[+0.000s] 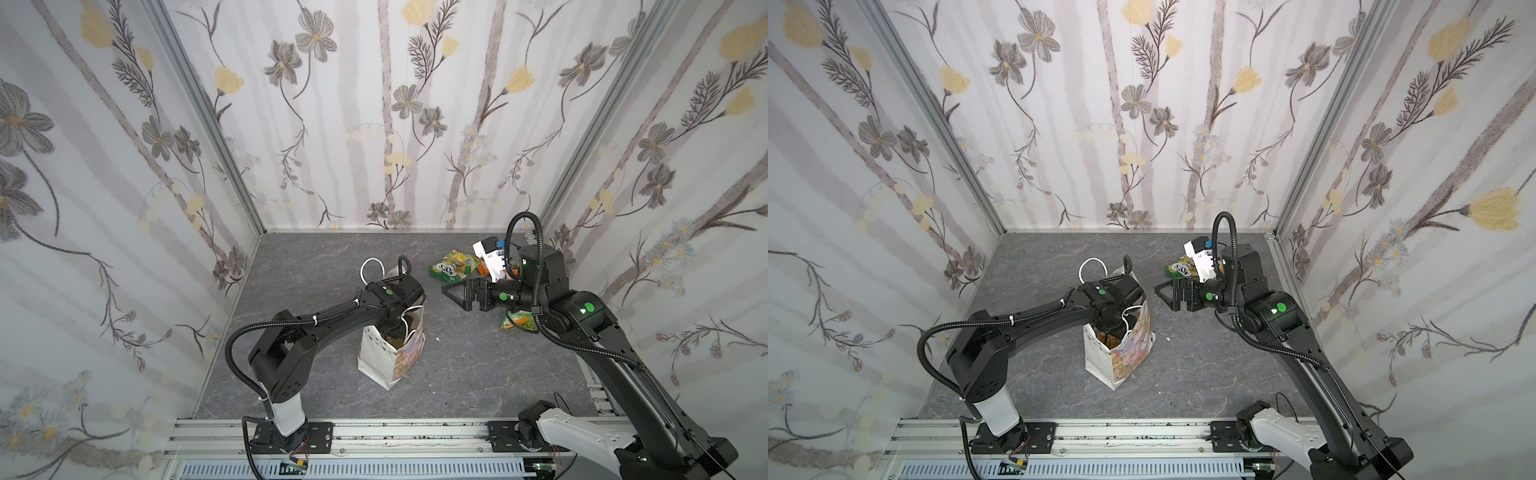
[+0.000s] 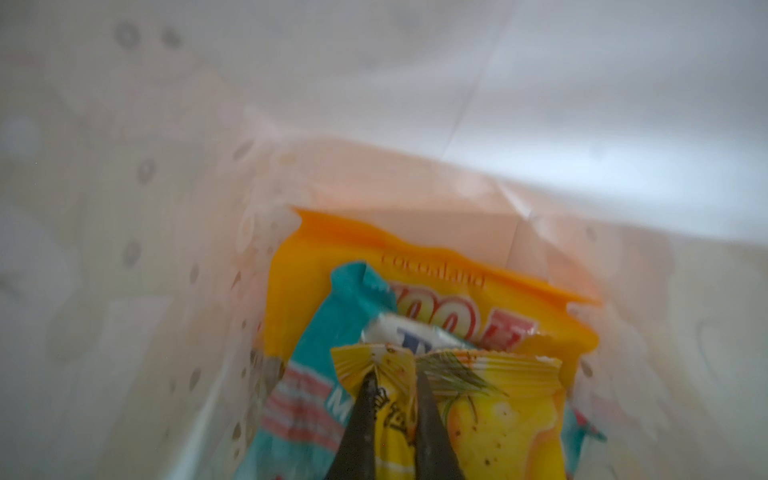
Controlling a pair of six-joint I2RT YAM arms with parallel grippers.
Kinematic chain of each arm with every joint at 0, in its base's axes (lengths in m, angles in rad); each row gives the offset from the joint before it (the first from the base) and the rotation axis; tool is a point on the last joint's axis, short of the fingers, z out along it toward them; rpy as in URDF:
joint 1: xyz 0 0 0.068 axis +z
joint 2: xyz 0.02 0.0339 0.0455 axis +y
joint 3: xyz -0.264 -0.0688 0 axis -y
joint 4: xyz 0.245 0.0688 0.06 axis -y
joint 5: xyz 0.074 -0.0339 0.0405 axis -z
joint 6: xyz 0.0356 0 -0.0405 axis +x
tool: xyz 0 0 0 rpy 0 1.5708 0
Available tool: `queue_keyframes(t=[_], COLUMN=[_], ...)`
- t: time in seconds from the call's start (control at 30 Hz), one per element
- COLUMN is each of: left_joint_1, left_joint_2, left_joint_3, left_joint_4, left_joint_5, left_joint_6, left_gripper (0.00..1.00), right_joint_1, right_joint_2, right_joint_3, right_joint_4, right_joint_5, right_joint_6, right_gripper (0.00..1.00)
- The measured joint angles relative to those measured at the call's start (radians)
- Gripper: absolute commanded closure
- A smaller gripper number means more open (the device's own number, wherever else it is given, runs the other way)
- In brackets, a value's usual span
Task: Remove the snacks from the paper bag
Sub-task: 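Close the left gripper on the yellow packet and lift it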
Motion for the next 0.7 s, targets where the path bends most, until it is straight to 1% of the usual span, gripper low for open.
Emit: queue_keyframes(t=[0.2, 0.33, 0.7], left_joint_1=[0.0, 0.0, 0.001], left_joint_2=[-0.029, -0.053, -0.119], left_joint_3=[0.015, 0.017, 0.053], left_joint_4=[-0.046, -0.049, -0.053], left_joint_5=[0.003, 0.003, -0.009], left_joint_6=[-0.003, -0.009, -0.015], left_gripper=[1.0, 1.0, 1.0], right_joint_1=[0.004, 0.02, 0.034], right_joint_2=[-0.003, 0.003, 0.014], right_joint_3=[-0.014, -0.043, -0.06], right_joint_4=[0.018, 0.03, 0.062], right_joint_5=[0.009, 0.008, 0.009], right_joint_6=[0.019, 0.046, 0.063], right_gripper=[0.01, 0.01, 0.01])
